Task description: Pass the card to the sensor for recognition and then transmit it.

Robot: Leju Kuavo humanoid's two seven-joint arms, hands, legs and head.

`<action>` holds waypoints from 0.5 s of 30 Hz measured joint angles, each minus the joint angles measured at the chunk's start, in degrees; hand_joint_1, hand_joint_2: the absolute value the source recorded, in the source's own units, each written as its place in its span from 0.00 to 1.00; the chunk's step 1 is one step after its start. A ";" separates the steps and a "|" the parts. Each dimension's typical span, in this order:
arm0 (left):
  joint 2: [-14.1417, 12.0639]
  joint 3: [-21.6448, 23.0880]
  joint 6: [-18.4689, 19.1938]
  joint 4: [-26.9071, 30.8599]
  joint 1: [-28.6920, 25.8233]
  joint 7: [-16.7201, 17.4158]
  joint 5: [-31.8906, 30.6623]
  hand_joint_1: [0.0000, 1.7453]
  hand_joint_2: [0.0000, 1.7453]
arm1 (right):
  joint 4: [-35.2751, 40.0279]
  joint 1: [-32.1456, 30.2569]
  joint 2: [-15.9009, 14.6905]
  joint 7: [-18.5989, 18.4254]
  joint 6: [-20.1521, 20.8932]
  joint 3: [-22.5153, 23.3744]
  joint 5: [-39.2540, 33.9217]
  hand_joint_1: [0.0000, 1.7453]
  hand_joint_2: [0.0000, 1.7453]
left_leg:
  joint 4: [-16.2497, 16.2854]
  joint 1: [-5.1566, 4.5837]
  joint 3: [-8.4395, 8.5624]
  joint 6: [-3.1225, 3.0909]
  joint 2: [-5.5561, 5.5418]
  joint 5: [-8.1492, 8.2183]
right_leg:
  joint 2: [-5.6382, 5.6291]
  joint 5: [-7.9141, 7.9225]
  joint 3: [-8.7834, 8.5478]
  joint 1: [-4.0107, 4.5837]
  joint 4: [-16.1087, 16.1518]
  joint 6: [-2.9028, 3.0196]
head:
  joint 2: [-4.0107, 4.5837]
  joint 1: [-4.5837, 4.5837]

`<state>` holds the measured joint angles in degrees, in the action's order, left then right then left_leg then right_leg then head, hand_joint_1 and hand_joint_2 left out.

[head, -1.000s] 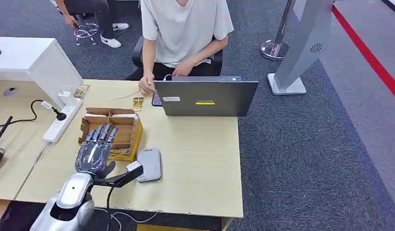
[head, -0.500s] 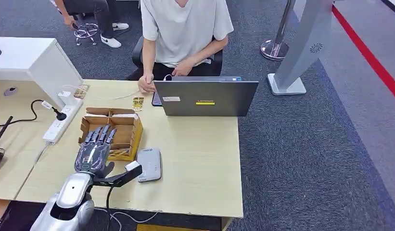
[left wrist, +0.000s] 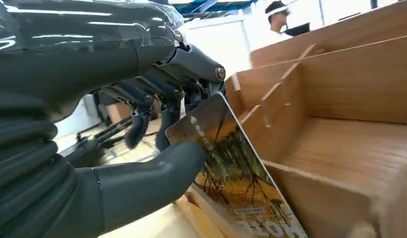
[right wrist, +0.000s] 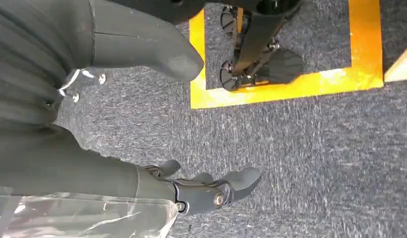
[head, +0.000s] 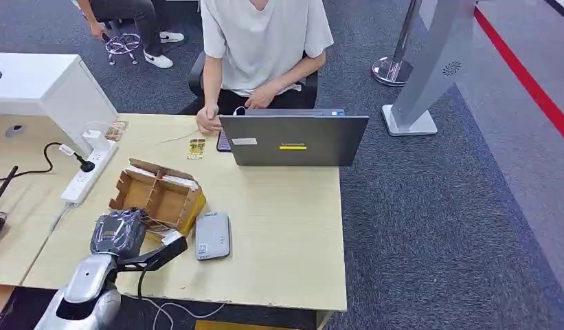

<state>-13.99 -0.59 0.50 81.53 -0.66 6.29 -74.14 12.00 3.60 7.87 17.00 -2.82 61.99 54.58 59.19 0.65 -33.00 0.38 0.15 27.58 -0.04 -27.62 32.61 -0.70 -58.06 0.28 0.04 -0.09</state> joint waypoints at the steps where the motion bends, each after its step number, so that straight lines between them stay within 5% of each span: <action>1: 0.00 -0.41 0.00 -0.02 -0.19 0.00 0.00 1.00 1.00 | -0.02 0.01 0.04 -0.02 0.00 0.00 0.02 0.00 1.00 | -0.01 0.00 -0.01 0.00 -0.01 0.00 | 0.02 0.00 -0.01 0.00 0.00 0.00 | 0.00 0.02; 15: 0.22 -2.23 -1.70 -0.66 -0.69 0.00 -0.63 1.00 1.00 | 0.00 -0.01 0.17 0.13 0.13 -0.07 0.15 0.00 1.00 | -0.01 0.00 0.02 0.00 -0.01 0.00 | 0.02 0.01 -0.03 0.00 0.00 0.00 | 0.00 0.02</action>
<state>-13.77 -2.82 -1.20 80.87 -1.36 6.29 -74.77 12.00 3.60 8.04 17.14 -2.69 61.92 54.73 59.18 0.65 -32.98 0.38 0.14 27.58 -0.02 -27.61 32.58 -0.70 -58.07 0.27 0.04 -0.07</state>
